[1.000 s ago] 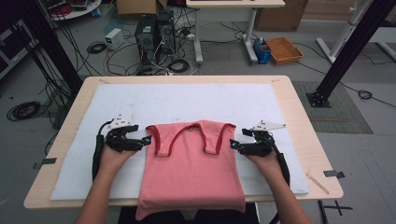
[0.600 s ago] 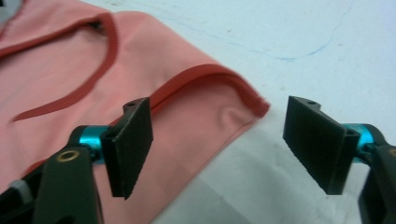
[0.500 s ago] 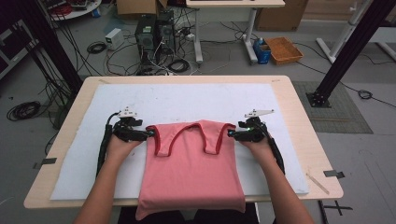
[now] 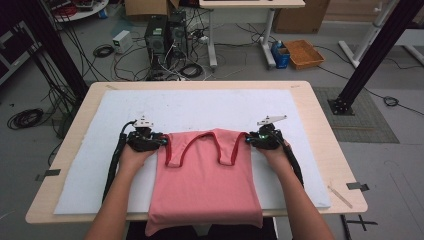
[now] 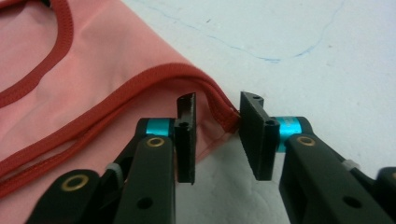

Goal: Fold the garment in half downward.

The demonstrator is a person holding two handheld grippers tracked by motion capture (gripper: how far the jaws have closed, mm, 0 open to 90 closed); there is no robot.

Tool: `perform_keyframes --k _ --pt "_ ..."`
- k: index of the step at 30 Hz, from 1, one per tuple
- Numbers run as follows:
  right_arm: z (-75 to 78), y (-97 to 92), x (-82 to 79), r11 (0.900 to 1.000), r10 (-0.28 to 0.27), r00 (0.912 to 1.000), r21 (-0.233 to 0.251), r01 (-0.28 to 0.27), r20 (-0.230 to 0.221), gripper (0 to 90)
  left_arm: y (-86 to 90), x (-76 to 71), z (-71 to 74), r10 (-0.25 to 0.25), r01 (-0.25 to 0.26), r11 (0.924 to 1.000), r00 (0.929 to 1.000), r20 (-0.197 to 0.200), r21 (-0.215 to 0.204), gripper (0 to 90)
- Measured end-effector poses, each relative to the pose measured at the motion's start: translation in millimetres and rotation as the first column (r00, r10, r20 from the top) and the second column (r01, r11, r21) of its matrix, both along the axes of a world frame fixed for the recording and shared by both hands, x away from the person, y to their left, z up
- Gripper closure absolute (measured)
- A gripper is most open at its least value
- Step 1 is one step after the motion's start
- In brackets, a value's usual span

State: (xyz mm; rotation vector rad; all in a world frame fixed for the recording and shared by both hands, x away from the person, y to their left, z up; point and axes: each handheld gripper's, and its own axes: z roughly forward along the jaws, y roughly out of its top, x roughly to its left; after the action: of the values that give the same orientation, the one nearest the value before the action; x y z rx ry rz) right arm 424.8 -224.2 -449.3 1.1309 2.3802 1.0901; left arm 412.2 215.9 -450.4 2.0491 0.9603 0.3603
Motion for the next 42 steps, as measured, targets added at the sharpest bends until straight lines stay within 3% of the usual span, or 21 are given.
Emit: perform_keyframes --k 5,8,11,19,21,26,28,35,37,42 --pt "1.3 3.7 -1.7 0.9994 0.021 0.9996 -0.028 -0.020 0.021 81.5 2.0 -0.9 1.6 -0.014 0.014 0.9999 0.9997 0.020 0.008 81.6" --pt "3.2 0.3 -1.2 0.9997 0.007 0.9994 -0.024 -0.006 0.033 81.8 5.2 -0.9 3.7 0.004 -0.004 1.0000 0.9990 0.044 0.008 82.5" --pt "5.7 -2.8 -0.7 0.9999 -0.004 0.9991 -0.012 0.004 0.042 81.9 12.0 0.0 6.5 0.024 -0.022 0.9994 0.9976 0.065 -0.026 82.7" --pt "12.5 -3.3 4.1 1.0000 -0.010 0.9976 0.000 0.010 0.068 82.1 17.0 6.7 8.5 0.059 -0.056 0.9976 0.9958 0.071 -0.042 82.8" --pt "13.6 -4.0 7.0 0.9998 -0.018 0.9978 0.005 0.017 0.064 82.1 18.4 10.6 9.4 0.072 -0.067 0.9954 0.9953 0.065 -0.068 82.8" --pt "20.3 -3.7 14.5 0.9997 -0.026 0.9966 0.001 0.026 0.079 82.0 18.5 21.0 14.9 0.078 -0.075 0.9957 0.9950 0.063 -0.056 82.8" --pt "24.7 -2.7 18.3 0.9996 -0.030 0.9956 0.005 0.029 0.089 82.0 19.7 25.6 16.6 0.096 -0.090 0.9925 0.9928 0.071 -0.082 82.8" --pt "35.4 3.5 34.3 0.9990 -0.044 0.9959 0.002 0.044 0.079 82.0 17.9 43.6 26.7 0.088 -0.086 0.9953 0.9943 0.059 -0.045 82.8" --pt "38.8 7.1 38.6 0.9987 -0.042 0.9962 -0.026 0.044 0.076 82.0 16.8 49.9 30.2 0.088 -0.087 0.9959 0.9946 0.055 -0.027 83.0" --pt "50.7 15.6 48.4 0.9976 -0.049 0.9942 -0.044 0.054 0.096 82.0 17.9 62.9 38.6 0.102 -0.101 0.9945 0.9926 0.066 -0.028 83.1"
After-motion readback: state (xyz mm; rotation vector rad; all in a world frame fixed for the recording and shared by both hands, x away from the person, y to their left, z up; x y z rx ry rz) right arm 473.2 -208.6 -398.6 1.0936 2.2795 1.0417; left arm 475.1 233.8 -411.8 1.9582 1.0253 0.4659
